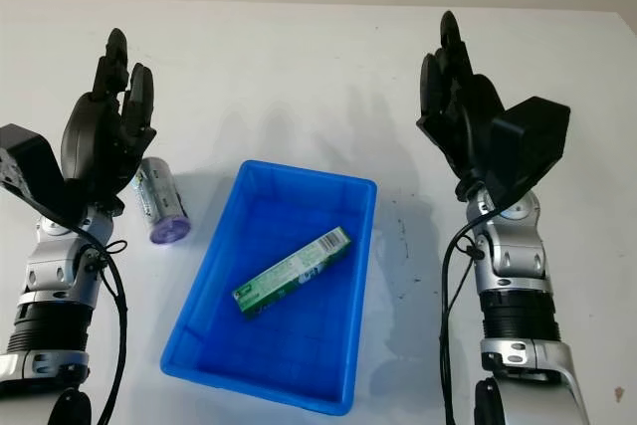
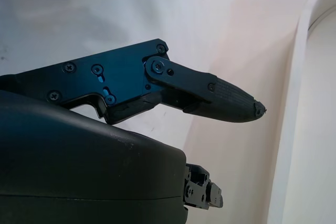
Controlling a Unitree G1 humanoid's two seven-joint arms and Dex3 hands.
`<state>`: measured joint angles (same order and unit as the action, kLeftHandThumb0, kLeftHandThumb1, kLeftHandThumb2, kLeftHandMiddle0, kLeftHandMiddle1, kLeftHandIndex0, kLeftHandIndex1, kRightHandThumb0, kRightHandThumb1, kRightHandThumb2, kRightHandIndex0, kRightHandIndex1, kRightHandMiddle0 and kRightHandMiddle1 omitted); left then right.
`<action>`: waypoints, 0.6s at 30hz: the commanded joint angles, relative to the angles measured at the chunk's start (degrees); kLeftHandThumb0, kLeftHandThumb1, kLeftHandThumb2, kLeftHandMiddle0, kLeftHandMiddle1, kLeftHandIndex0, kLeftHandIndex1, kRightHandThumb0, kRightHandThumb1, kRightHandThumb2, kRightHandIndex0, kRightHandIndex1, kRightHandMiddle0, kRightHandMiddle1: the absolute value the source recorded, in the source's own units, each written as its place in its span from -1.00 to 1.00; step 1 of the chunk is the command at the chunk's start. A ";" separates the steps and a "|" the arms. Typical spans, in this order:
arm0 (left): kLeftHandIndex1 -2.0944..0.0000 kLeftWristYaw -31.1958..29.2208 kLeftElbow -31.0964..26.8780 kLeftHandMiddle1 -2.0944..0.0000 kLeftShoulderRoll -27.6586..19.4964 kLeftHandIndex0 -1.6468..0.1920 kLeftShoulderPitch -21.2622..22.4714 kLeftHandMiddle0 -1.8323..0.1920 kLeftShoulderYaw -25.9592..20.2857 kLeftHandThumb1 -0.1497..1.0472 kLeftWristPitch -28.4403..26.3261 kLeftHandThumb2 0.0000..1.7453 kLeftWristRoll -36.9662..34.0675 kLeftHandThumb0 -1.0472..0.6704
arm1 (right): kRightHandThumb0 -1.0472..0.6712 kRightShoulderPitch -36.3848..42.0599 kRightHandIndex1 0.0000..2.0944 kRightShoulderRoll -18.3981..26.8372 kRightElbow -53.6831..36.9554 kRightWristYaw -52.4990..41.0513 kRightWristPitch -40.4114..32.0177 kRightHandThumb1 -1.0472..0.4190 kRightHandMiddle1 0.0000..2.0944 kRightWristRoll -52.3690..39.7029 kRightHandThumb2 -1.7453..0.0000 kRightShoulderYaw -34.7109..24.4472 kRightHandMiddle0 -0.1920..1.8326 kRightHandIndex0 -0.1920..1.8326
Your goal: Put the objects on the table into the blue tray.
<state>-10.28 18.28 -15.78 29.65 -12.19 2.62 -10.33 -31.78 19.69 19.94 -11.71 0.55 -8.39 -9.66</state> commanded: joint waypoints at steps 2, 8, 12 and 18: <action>1.00 -0.11 -0.50 1.00 -0.63 1.00 0.85 1.00 -0.02 1.00 0.27 -0.37 0.36 -0.49 | -0.59 0.37 -1.00 0.12 1.39 0.30 1.48 -1.00 -1.00 0.50 0.16 -0.72 -1.00 -1.00; 1.00 -1.18 -1.33 1.00 -2.29 1.00 0.68 1.00 0.39 1.00 1.30 -0.36 1.40 -0.48 | -0.59 0.68 -1.00 0.09 0.11 0.77 0.50 -1.00 -1.00 0.78 0.18 -0.85 -1.00 -1.00; 1.00 -3.66 -7.02 1.00 -6.51 1.00 0.65 1.00 0.62 1.00 2.69 -0.44 3.66 -0.42 | -0.58 1.19 -1.00 0.26 -0.85 0.52 0.35 -1.00 -1.00 0.77 0.16 -0.80 -1.00 -1.00; 0.95 -10.79 -15.73 0.95 -19.16 0.91 2.52 0.93 1.20 1.00 1.34 -0.68 9.84 -0.49 | -0.58 1.87 -1.00 0.04 -2.27 0.52 -0.27 -1.00 -1.00 0.82 0.15 -0.73 -1.00 -1.00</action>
<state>-19.65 5.05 -32.57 30.95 -11.30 4.86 -0.90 -30.71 19.70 19.29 -11.26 0.52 -7.64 -10.09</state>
